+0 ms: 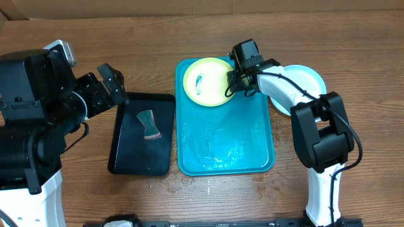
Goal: Clean dirty plates on tray and stack at the side
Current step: 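Grasp the last yellow plate rim with the right gripper, pull it down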
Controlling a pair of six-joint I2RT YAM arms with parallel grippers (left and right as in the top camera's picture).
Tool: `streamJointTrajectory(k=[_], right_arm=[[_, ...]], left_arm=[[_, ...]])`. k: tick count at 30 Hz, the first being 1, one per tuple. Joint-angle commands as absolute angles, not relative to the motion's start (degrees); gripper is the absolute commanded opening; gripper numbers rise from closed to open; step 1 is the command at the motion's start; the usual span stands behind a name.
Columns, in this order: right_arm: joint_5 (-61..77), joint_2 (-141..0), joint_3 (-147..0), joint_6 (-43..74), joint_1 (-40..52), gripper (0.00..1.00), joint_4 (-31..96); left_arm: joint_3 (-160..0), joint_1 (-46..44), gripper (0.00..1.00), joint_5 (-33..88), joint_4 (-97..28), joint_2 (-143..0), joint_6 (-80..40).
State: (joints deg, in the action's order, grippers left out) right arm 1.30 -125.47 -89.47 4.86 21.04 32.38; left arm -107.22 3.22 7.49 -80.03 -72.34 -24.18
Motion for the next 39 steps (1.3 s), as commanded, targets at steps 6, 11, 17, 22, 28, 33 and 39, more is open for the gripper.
streamJointTrajectory(k=[6,11,17,22,28,33,39], right_arm=[[4.16,-116.9,-92.86,9.02,20.45,0.04,50.28],[4.19,-106.52,-93.08,9.02,20.4,0.04,63.33],[4.23,-100.82,-92.16,14.74,20.4,0.04,72.55],[5.72,-101.19,-82.13,19.57,20.56,0.04,64.53],[10.79,-101.19,-64.82,19.57,20.45,0.04,41.15],[10.79,-100.29,-64.93,15.97,20.34,0.22,40.18],[9.06,-94.24,-70.11,14.76,20.16,0.27,46.59]], left_arm=[[-107.83,3.36,1.0,7.27,-81.14,-72.34,-23.53],[-107.83,3.36,1.0,7.38,-84.88,-72.34,-20.18],[-107.79,3.36,1.0,7.07,-88.58,-72.9,-17.28],[-107.74,3.36,1.0,7.09,-90.26,-74.13,-16.67],[-107.74,3.36,1.0,7.11,-92.33,-76.71,-16.67],[-107.61,2.98,1.0,7.05,-94.85,-79.5,-15.99],[-102.48,0.03,0.86,3.84,-94.02,-83.09,-16.51]])
